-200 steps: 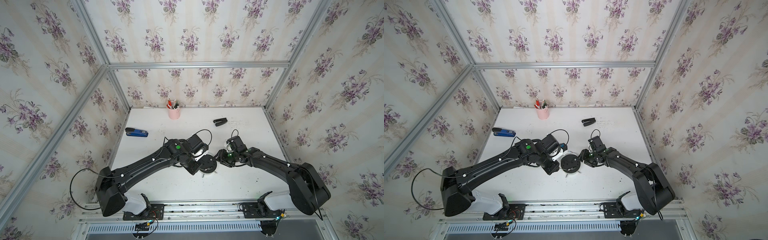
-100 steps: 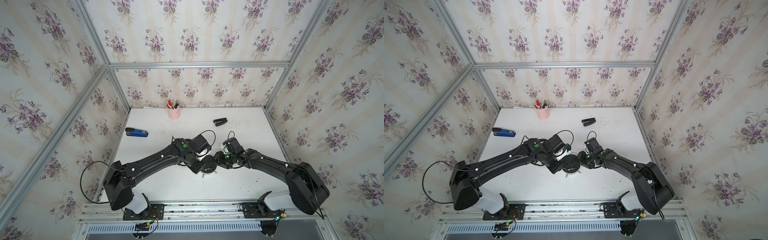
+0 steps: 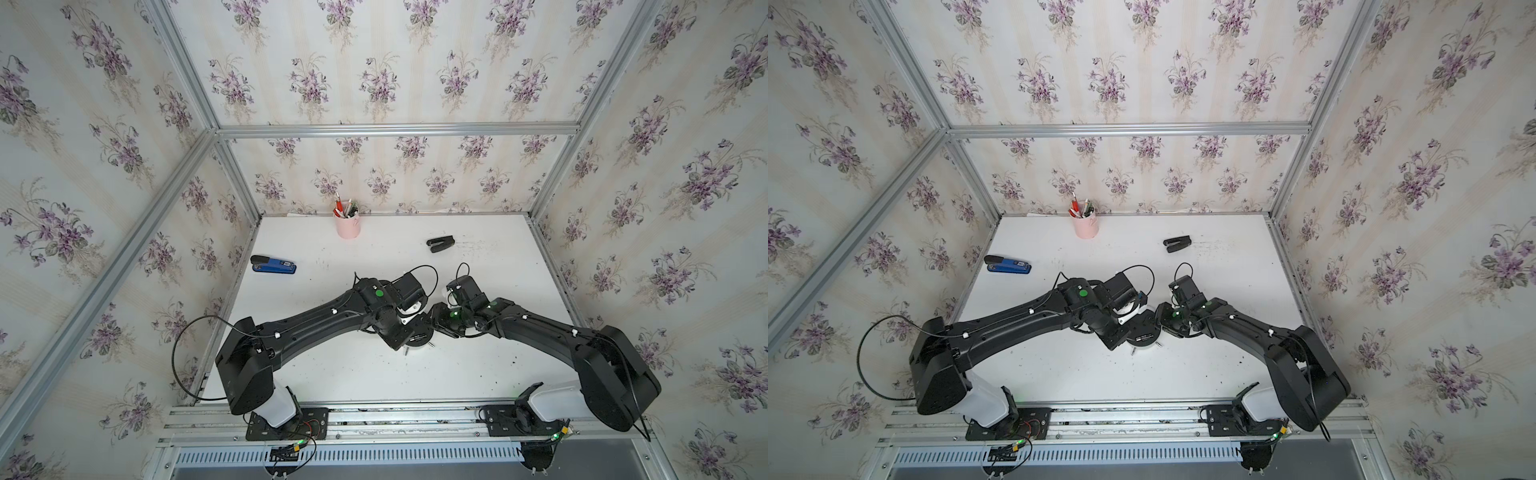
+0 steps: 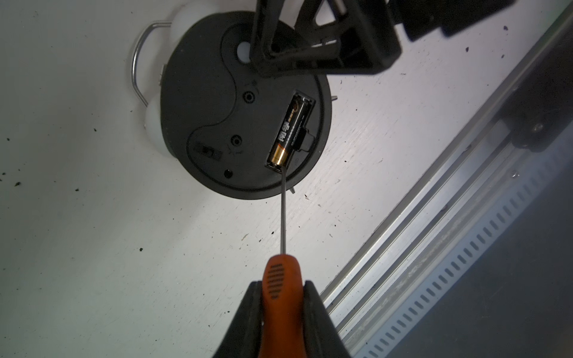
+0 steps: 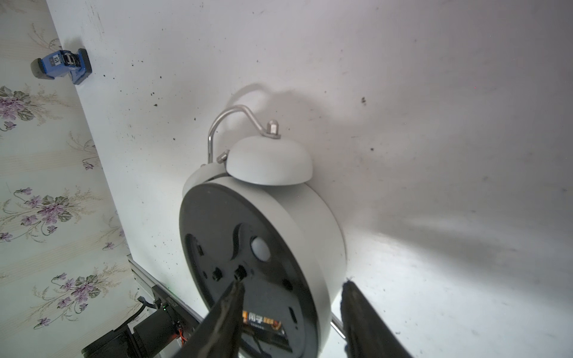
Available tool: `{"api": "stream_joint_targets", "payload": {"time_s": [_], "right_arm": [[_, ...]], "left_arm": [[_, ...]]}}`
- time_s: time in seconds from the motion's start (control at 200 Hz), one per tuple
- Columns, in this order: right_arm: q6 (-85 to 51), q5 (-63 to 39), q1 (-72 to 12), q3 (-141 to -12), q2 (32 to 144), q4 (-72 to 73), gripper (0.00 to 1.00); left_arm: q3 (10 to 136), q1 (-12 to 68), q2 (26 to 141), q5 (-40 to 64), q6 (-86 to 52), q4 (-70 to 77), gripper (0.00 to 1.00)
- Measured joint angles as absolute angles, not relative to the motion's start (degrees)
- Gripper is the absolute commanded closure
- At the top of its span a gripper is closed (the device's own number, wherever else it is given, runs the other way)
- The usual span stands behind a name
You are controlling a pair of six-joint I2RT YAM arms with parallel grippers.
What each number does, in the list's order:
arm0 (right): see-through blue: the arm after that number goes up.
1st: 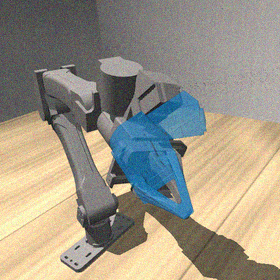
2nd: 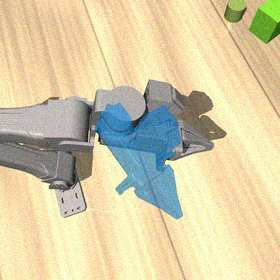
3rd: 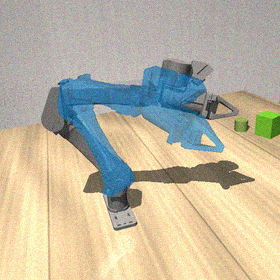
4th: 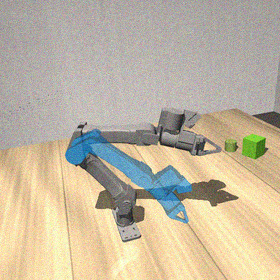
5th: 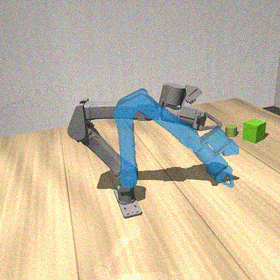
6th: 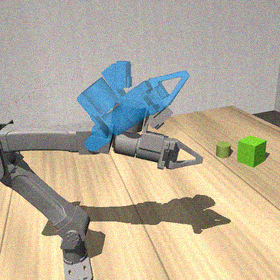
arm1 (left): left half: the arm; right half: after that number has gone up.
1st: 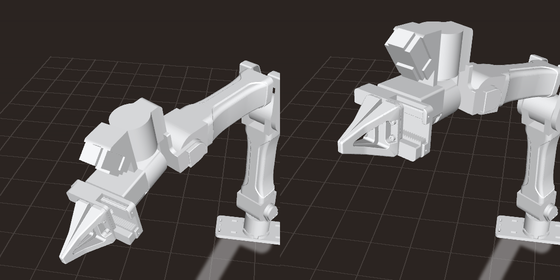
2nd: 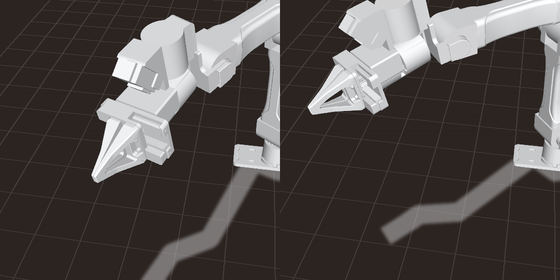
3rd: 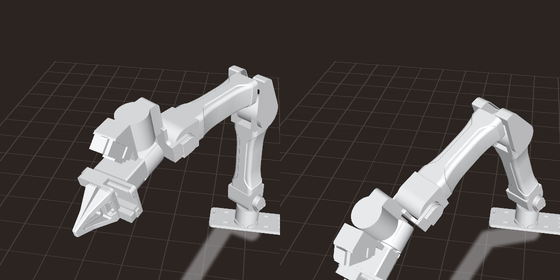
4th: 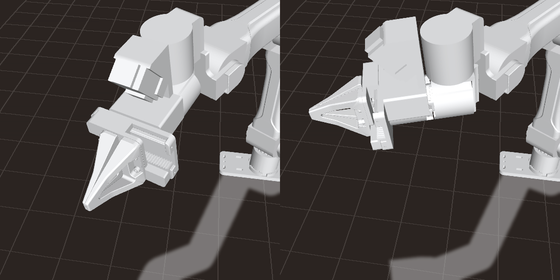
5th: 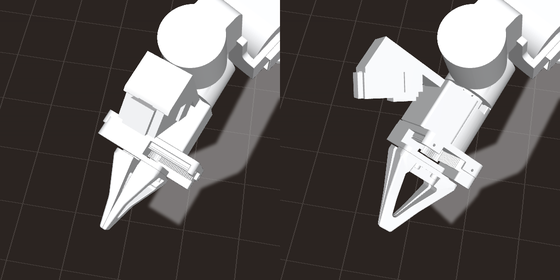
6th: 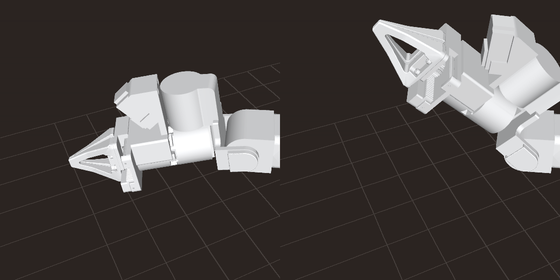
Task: Remove the battery from the alarm
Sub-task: Move the alarm to the center of the board.
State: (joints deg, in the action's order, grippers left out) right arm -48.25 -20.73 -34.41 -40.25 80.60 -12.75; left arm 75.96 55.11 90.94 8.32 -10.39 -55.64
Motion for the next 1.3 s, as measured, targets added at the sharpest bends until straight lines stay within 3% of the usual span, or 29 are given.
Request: {"api": "stream_joint_targets", "payload": {"time_s": [0.415,0.53,0.789,1.304], "right_arm": [[-50.5,-19.9,-36.7,-40.1,80.8,-12.0,0.47],[-52.0,-18.8,-37.3,-39.8,80.9,-11.4,0.56],[-57.7,-17.4,-38.0,-39.5,83.4,-6.9,0.61],[-64.6,-11.1,-37.3,-49.9,95.4,-1.3,0.63]], "left_arm": [[75.8,55.1,87.8,4.9,-10.9,-56.8,1.00],[73.6,55.0,85.0,2.8,-12.6,-56.6,1.00],[69.3,51.2,77.7,-1.5,-17.1,-56.3,1.00],[71.6,44.2,80.1,1.1,-11.4,-55.8,1.00]]}}
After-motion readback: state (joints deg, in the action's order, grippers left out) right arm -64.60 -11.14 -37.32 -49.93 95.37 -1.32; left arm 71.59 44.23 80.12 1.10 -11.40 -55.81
